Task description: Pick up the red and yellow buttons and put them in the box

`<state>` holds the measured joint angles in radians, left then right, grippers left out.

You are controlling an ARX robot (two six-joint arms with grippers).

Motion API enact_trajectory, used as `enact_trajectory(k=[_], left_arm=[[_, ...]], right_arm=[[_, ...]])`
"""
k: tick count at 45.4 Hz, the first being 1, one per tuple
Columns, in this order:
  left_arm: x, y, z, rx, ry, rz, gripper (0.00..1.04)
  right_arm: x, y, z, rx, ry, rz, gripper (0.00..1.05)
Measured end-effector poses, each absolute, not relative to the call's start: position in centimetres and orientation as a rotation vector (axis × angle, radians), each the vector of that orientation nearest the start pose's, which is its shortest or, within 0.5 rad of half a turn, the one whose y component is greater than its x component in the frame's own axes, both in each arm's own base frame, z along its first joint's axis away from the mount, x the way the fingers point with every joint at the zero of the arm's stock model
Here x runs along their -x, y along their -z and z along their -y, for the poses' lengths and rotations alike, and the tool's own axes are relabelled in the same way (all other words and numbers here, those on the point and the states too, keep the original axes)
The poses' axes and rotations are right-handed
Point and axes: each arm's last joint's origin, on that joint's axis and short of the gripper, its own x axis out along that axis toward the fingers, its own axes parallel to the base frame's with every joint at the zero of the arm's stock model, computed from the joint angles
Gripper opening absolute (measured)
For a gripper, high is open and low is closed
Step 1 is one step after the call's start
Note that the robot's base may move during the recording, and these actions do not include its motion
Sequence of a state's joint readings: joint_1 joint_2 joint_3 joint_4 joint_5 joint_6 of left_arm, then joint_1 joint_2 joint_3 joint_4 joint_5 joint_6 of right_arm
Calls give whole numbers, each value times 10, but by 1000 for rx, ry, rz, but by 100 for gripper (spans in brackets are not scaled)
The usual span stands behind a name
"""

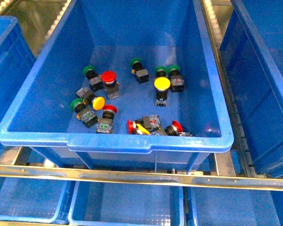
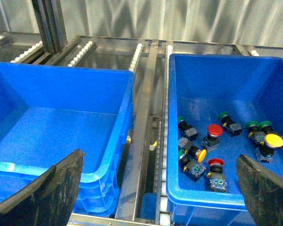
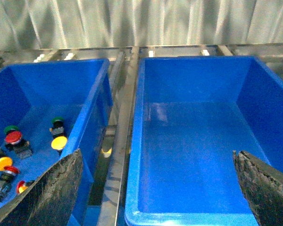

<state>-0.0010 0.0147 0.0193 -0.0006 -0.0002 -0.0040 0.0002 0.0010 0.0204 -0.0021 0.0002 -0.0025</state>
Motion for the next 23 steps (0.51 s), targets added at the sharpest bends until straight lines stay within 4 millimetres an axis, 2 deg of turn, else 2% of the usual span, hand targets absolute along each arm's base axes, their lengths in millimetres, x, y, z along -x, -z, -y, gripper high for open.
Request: enact_trajectory(k=[23], left_arm=[[-97, -169, 0, 4, 1, 4, 97]], right_arm=[[-96, -170, 0, 3, 0, 18, 97]])
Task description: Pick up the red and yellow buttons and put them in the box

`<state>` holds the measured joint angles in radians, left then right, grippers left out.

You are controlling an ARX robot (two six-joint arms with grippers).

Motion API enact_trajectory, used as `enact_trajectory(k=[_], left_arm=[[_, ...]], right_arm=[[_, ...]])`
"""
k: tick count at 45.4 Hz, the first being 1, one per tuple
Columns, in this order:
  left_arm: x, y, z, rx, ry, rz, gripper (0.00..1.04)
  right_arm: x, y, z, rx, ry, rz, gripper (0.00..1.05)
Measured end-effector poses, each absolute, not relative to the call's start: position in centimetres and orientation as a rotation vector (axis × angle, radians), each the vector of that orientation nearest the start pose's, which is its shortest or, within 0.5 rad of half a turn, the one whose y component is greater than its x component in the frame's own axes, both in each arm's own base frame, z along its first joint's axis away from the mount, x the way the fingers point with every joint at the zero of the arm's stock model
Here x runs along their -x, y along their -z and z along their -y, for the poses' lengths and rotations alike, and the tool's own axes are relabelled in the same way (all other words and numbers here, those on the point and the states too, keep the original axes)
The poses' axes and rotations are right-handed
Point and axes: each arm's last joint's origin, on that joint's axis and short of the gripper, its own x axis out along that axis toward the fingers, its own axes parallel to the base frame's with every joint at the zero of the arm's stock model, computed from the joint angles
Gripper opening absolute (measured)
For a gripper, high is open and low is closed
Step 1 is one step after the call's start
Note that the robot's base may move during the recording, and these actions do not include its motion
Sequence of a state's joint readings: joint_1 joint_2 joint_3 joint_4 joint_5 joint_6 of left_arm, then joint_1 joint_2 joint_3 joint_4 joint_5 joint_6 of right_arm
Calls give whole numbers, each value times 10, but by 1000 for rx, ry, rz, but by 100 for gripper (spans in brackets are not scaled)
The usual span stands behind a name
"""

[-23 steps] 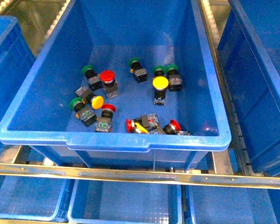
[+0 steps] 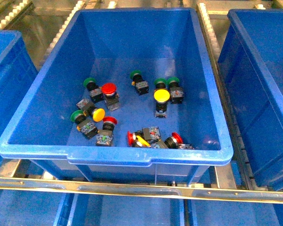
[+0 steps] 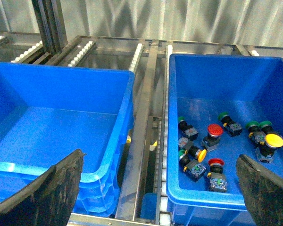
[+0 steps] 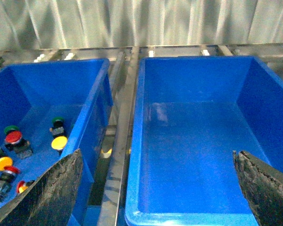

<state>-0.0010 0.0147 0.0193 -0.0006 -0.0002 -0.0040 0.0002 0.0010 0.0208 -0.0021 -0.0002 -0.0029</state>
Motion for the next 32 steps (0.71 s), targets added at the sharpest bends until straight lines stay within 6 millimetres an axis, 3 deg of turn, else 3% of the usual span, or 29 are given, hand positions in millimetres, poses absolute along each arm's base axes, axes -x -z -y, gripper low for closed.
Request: enact_trajectory(k=[32], left_arm=[[-97, -169, 0, 4, 1, 4, 97]], right_arm=[[-96, -170, 0, 2, 0, 17, 97]])
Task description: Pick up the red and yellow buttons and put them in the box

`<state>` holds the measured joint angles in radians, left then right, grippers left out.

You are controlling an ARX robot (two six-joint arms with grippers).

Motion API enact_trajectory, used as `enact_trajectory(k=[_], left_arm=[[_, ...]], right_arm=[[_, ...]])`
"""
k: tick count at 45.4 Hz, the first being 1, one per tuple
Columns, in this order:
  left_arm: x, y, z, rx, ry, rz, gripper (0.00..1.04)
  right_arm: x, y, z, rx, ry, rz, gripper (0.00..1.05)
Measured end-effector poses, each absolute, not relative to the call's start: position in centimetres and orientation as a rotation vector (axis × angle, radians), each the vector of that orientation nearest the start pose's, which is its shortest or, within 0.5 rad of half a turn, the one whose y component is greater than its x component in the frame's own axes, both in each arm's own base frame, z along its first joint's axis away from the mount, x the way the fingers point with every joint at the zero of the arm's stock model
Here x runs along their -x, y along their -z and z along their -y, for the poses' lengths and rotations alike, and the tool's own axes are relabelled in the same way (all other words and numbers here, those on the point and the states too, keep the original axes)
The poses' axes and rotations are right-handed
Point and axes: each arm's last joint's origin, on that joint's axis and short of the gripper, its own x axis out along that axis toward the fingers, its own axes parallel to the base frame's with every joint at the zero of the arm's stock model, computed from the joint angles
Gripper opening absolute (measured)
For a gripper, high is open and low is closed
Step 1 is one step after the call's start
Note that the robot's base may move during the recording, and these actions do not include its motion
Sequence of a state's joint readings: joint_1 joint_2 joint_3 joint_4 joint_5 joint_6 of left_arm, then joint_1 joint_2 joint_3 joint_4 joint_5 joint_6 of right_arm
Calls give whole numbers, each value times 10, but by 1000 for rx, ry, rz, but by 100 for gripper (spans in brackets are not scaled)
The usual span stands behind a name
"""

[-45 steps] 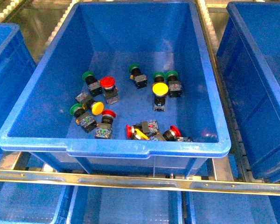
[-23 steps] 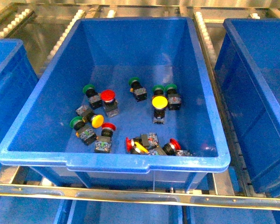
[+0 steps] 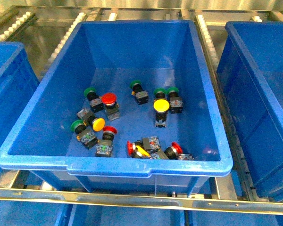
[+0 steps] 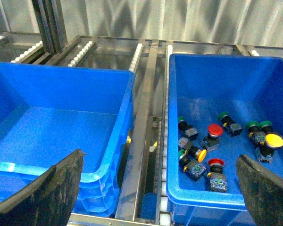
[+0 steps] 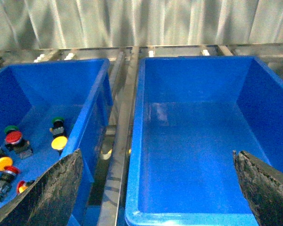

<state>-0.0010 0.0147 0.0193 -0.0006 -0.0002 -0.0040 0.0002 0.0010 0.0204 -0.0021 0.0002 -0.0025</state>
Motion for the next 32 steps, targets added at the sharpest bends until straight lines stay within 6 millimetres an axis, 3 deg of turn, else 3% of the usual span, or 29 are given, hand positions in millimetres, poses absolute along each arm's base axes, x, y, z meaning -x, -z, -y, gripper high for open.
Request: enact_trajectory(k=[32], left_arm=[[-97, -169, 0, 4, 1, 4, 97]], right_arm=[[-96, -170, 0, 2, 0, 17, 97]])
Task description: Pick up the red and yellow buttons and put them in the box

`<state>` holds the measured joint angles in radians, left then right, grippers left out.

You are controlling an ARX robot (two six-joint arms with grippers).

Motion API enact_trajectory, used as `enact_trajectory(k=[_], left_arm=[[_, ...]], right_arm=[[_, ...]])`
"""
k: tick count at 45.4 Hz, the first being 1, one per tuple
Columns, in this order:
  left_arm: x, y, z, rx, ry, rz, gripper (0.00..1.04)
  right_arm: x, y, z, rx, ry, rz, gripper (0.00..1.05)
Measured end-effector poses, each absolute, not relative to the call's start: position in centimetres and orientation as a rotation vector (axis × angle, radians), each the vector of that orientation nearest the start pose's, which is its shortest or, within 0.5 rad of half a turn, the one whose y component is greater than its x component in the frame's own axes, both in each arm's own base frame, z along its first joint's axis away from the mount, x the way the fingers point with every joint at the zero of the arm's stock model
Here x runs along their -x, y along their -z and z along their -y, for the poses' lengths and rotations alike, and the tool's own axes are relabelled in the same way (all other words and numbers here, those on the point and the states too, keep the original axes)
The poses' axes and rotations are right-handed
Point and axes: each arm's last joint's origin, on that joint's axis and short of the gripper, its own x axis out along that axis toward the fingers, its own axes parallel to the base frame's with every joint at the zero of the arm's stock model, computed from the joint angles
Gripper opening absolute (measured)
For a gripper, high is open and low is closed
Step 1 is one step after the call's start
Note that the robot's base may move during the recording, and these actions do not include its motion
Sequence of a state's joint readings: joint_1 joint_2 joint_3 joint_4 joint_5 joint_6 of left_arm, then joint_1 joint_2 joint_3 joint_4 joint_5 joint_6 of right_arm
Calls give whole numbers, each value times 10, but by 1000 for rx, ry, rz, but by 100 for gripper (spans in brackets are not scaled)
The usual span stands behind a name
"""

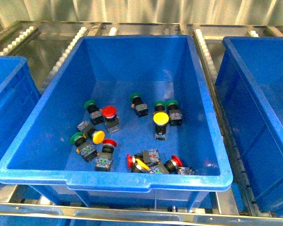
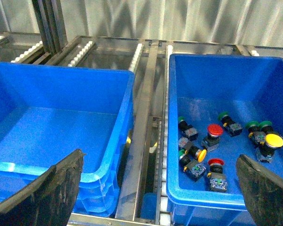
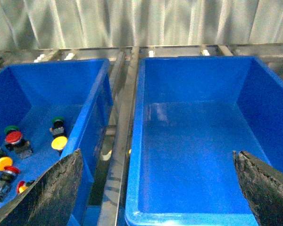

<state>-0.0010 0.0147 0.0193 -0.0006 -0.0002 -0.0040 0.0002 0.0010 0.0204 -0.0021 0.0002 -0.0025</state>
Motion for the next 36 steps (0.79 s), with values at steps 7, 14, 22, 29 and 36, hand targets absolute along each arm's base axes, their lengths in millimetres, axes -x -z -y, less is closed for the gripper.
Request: enact_trajectory(k=[7, 14, 22, 29, 36], left_arm=[[-97, -169, 0, 4, 1, 4, 97], [-97, -169, 0, 4, 1, 4, 97], [-114, -173, -2, 147, -156, -446, 97], [-191, -201, -6, 160, -95, -543, 97], [-242, -215, 4, 53, 107, -592, 97]], right_arm=[[-96, -170, 0, 2, 0, 18, 97], [-96, -170, 0, 2, 0, 17, 97], [-96, -170, 0, 2, -1, 18, 97], [-96, -170, 0, 2, 0, 17, 97], [-96, -170, 0, 2, 0, 18, 97]])
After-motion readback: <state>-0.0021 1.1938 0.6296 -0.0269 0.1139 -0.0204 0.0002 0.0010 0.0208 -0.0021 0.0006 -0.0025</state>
